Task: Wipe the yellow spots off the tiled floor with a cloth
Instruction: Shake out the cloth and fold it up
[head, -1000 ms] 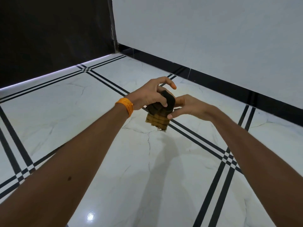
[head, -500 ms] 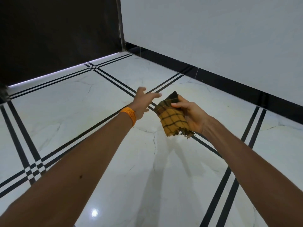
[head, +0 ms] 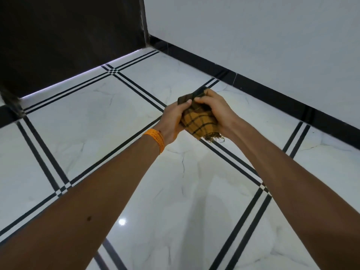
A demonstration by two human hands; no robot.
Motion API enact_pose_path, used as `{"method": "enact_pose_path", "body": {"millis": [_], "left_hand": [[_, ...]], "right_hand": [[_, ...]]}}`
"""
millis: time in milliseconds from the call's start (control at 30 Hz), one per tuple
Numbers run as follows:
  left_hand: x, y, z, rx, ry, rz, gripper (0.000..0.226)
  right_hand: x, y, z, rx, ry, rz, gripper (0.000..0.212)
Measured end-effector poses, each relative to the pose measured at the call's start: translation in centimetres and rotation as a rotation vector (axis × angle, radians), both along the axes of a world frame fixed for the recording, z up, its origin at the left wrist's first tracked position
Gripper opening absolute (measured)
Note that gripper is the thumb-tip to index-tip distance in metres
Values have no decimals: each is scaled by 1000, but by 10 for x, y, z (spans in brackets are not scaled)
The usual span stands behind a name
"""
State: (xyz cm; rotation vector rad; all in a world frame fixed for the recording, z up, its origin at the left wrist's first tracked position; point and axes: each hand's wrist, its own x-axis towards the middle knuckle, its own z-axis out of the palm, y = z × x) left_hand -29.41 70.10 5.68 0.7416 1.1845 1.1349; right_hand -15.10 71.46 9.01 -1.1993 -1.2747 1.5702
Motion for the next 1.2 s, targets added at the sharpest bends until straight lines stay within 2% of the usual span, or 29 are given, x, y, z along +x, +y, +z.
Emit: {"method": "enact_pose_path", "body": {"millis": [67,133,200,333,400,500,567,767,967,1200], "left_hand": [[1,-11,33,43,79,44,26],[5,-21,72,67,105,70,23],[14,-33,122,71,126,77,20],[37,-66,245,90,148,-23,25],[48,-86,306,83,160,-89,25],[63,-121,404,47,208,-169,23],[79,-152,474,21,176,-218,23],[153,-239,615,7,79,-351,29],[239,-321,682,53,73,-494,27],[379,-455,719,127,109,-760,26]], "right_hand": [[1,-4,31,74,-122,-47,11],[7,-11,70,35,-153,-94,13],[15,-24,118,-119,-50,-142,14],[31,-67,226,-483,282,-64,36],[39,-93,280,-539,276,-97,45],[62,-136,377,-456,235,-203,37],[83,-173,449,-356,181,-275,30],[144,-274,584,-260,135,-485,34],[219,-380,654,-172,91,-673,37],[339,-547,688,-103,74,-954,41]]}}
